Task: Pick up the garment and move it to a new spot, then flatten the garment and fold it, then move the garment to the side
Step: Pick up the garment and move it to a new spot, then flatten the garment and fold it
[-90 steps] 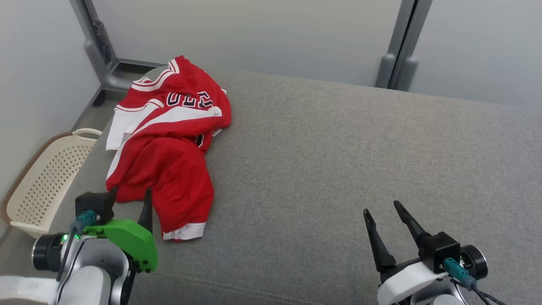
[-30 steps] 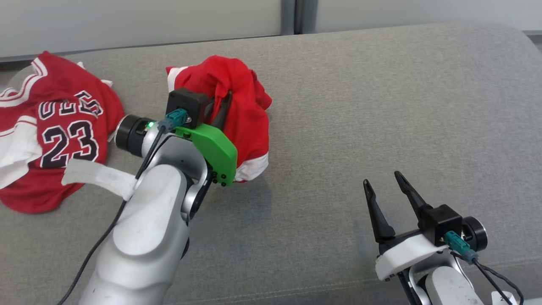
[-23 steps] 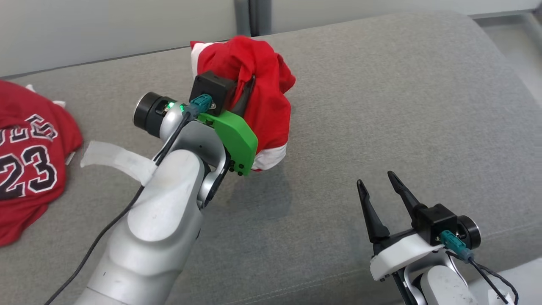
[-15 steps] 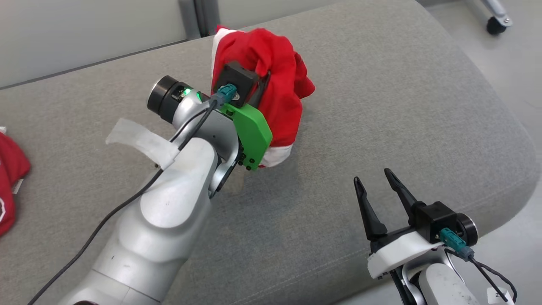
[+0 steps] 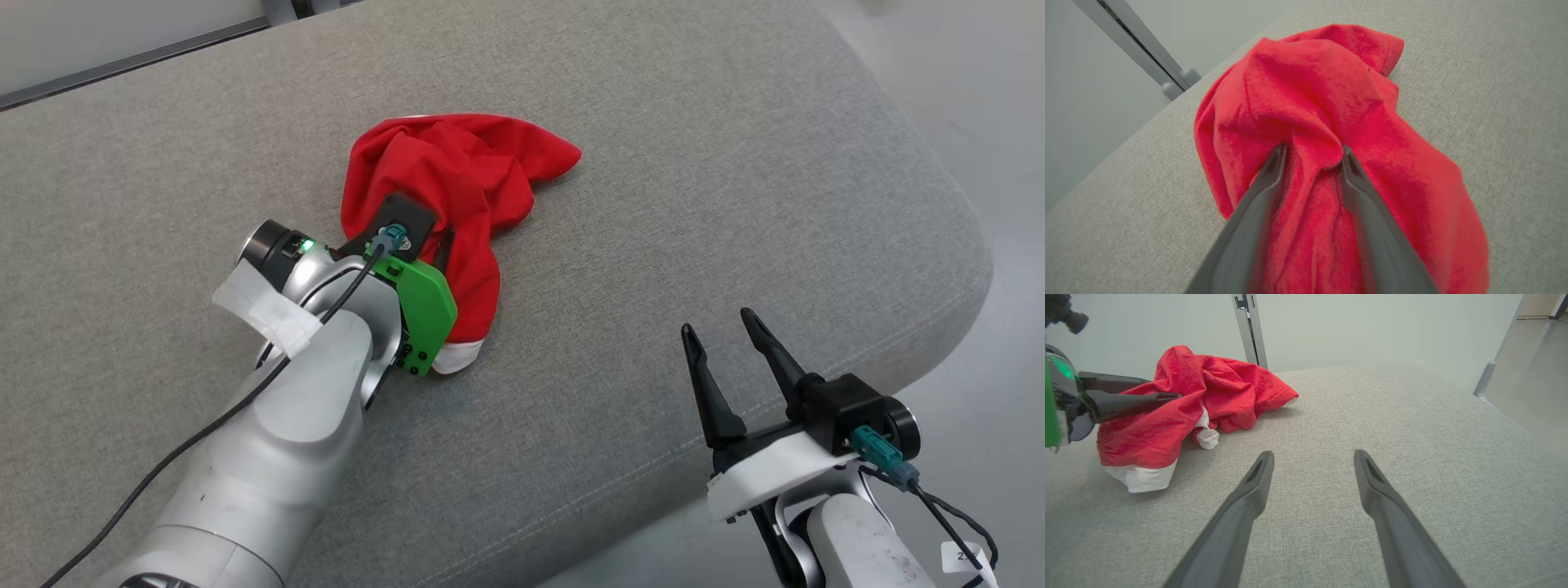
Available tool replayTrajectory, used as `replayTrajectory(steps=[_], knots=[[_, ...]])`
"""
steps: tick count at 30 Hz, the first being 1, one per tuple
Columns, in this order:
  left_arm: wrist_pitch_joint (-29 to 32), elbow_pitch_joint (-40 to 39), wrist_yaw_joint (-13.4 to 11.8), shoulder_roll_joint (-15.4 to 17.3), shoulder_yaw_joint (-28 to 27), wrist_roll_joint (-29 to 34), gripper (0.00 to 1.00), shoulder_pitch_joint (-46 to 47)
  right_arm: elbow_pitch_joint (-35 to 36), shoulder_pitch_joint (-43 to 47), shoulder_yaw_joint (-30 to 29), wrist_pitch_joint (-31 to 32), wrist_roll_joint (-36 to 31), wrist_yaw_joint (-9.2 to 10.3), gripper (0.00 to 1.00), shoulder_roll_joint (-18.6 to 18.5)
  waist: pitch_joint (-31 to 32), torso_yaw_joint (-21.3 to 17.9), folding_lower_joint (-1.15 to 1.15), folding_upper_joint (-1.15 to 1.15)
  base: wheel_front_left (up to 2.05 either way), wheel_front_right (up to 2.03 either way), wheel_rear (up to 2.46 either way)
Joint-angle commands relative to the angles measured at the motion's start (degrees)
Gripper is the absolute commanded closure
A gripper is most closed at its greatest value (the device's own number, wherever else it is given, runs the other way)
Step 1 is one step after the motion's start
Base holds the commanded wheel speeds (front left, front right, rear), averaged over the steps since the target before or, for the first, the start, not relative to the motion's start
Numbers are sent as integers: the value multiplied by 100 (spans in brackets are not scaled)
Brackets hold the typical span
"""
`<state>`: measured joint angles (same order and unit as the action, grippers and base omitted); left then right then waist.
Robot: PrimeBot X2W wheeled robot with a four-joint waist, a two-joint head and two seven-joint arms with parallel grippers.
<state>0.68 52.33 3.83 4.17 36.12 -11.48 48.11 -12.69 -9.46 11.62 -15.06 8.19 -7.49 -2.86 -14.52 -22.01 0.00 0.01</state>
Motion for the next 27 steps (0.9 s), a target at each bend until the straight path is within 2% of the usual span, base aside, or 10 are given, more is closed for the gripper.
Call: replayTrajectory(steps=[1, 11, 15, 19, 21, 27], knots=[[-120, 80, -43, -21, -31, -87, 0, 30, -11, 42, -26, -26, -54, 0, 0, -6, 42, 114, 0, -1, 0, 0, 0], [-603, 388, -7, -122, -29, -617, 0, -341, -110, 192, -112, -26, -237, 1, 0, -8, 587, 678, 0, -1, 0, 0, 0], [-691, 80, 50, -126, -29, -1252, 0, -733, -163, 318, -156, -26, -299, 1, 0, -11, 872, 882, 0, -1, 0, 0, 0], [-690, -195, -68, -122, -83, -1886, 0, -1183, -193, 441, -186, -26, -338, 1, 0, -10, 1060, 1021, 0, -1, 0, 0, 0], [-687, -303, -114, -121, -122, -2157, 0, -1397, -194, 476, -192, -27, -358, 0, 0, -10, 1108, 1054, 0, -1, 0, 0, 0], [-541, -738, -44, -124, 3, -3122, 0, -1884, -192, 478, -164, -27, -412, 1, 0, -10, 1132, 1014, 0, -1, 0, 0, 0]])
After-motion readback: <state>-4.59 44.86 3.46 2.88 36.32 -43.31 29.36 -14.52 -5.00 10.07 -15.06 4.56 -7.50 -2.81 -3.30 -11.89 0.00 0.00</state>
